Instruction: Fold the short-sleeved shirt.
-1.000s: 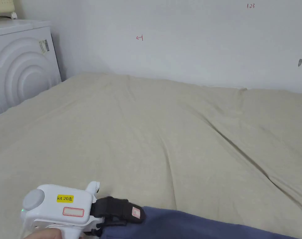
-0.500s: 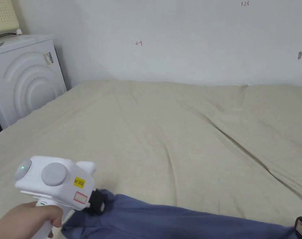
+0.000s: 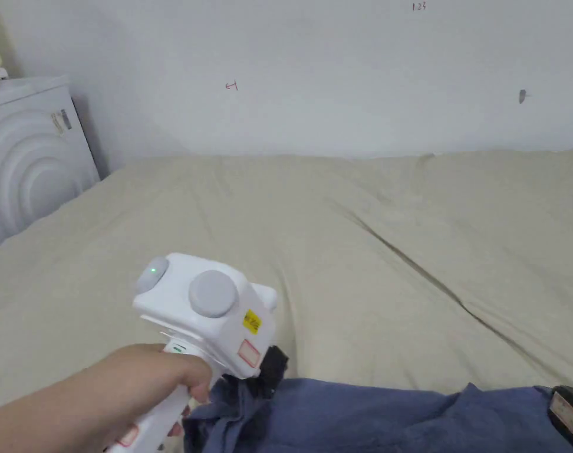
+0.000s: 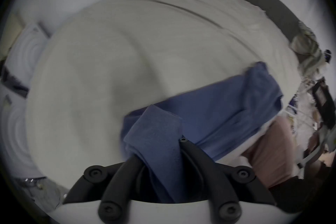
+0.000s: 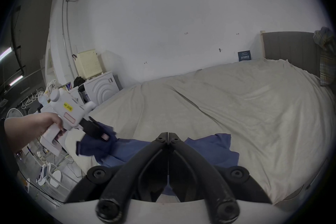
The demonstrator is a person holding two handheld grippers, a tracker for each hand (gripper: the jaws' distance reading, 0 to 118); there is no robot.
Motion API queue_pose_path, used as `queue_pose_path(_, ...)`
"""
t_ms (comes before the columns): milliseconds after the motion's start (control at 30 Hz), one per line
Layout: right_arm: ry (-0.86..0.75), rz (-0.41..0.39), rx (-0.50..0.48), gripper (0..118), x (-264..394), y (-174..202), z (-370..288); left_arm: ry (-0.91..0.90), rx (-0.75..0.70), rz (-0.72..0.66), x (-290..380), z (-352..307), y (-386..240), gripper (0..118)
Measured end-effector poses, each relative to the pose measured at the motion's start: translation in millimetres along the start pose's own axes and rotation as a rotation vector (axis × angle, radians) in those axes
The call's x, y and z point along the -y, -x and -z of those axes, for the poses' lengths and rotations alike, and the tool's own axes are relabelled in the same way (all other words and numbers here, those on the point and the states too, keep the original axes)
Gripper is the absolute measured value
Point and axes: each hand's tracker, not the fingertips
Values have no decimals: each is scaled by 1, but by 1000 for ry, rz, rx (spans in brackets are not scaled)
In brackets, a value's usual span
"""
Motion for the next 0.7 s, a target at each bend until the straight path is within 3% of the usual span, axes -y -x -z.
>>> queue_pose_path(67, -9, 3, 11, 0, 2, -3, -4, -7, 118, 6, -14, 18, -29, 28)
queue_pose_path(100, -12, 1, 11, 0, 3, -6, -5, 0, 179, -1, -20, 26, -40, 51)
queue_pose_path(133, -12, 0, 15, 0, 4, -8, -5, 1, 223, -17, -24, 32, -48, 90)
queue_pose_path(167, -1, -4, 34, 0, 4, -9, -5, 9, 253, -29, -27, 36, -58, 112)
queue_pose_path(300, 4, 8, 47, 0, 4, -14, -8, -89, 255, -12, -25, 20, -62, 118)
queue_pose_path(500, 16, 10, 50, 0, 6, -17, -4, -103, 117, -51, 4, -6, -20, 118)
queue_pose_path(567, 18, 15, 42, 0, 6, -16, -3, -88, 131, -53, 11, -2, -12, 108)
queue_pose_path(600, 21, 15, 39, 0, 7, -16, -2, -108, 150, -67, 17, 2, -10, 86)
queue_pose_path(633, 25, 13, 37, 0, 8, -15, -1, -125, 167, -80, 20, 6, -9, 35)
queue_pose_path(667, 31, 10, 35, 0, 8, -14, 0, -110, 165, -104, 21, 16, -11, 4)
queue_pose_path(700, 36, 7, 34, 0, 9, -13, 0, -96, 155, -117, 21, 27, -15, 3)
